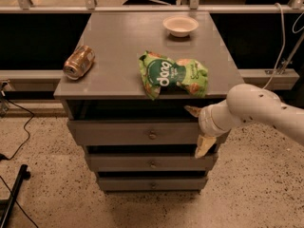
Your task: Open top drawer
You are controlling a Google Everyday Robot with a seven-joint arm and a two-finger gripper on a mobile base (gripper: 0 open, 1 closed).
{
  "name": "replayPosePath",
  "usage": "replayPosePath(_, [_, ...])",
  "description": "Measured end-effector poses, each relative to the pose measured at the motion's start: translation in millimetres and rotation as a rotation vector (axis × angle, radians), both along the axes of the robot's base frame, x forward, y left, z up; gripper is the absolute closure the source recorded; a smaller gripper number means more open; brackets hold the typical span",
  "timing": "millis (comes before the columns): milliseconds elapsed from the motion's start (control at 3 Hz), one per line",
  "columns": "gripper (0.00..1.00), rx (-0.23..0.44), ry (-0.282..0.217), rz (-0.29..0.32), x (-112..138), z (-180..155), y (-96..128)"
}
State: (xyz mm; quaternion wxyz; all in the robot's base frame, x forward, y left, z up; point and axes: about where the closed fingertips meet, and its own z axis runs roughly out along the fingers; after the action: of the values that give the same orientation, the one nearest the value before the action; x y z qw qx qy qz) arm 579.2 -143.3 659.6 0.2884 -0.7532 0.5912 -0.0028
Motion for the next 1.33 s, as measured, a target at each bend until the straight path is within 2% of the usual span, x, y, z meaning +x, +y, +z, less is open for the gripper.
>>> replayPosePath(333, [0.18,0.001,0.024,-0.014,7.4,-14.7,1.6])
replayPosePath(667, [0.42,-0.003,0.044,-0.004,-5.4,-16.7,7.2])
replayPosePath(1000, [0.6,-0.01,0.066,0.007,-33.2,-10.3,9.7])
replayPosePath(1333, [0.45,-0.006,0.077,0.02,-51.2,-2.0,10.9])
